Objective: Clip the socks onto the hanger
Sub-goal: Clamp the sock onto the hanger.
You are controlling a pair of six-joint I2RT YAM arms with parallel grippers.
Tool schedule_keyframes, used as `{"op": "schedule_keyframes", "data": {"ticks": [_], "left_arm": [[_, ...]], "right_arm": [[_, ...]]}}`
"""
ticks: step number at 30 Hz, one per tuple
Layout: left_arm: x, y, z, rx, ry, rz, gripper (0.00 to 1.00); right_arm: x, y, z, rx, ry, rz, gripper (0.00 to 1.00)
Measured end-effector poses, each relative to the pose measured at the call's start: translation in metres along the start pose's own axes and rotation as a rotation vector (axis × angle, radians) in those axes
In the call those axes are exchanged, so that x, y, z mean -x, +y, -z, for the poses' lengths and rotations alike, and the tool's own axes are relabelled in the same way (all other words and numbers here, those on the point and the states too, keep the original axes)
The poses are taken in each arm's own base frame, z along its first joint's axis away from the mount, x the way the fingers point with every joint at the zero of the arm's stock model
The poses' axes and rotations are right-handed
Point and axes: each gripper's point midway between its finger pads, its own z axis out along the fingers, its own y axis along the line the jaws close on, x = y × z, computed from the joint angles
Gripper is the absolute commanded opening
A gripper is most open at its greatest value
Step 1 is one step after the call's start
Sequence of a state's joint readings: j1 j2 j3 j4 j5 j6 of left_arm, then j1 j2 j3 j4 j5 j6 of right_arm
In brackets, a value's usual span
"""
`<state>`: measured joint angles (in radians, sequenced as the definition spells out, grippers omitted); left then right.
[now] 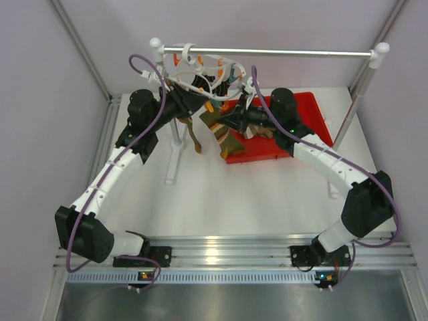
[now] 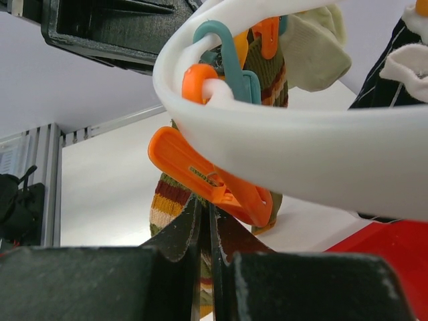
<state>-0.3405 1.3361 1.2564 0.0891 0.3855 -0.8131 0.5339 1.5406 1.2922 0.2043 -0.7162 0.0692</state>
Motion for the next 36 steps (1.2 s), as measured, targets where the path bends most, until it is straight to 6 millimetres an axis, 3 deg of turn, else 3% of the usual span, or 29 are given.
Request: {"op": "schedule_keyframes", "data": {"ticks": [11,13,18,28,36], "left_arm": [[0.000,-0.001,0.000,-0.004,0.000,-0.001,0.01],[0.000,-0.001,0.000,-0.004,0.000,0.000,0.07],[0.000,0.000,0.000,-0.002,0.000,0.001,0.33],[-0.001,0.003,0.000,0.014,0.005,0.009,0.58],[-0.003,0.008,0.003,0.039,0.015,0.018,0.64]], "right_arm": [[0.013,-0.004,-0.006,-0.006,-0.037,-0.043,0.00],[0.010,-0.005,-0.008,-0.008,-0.035,-0.058,0.00],[0.008,-0.006,-0.009,-0.008,-0.033,-0.075,0.00],[0.012,-0.005,-0.010,-0.007,-0.043,-0.071,0.00],[0.012,-0.006,-0.010,-0.009,-0.043,-0.061,0.03]]}}
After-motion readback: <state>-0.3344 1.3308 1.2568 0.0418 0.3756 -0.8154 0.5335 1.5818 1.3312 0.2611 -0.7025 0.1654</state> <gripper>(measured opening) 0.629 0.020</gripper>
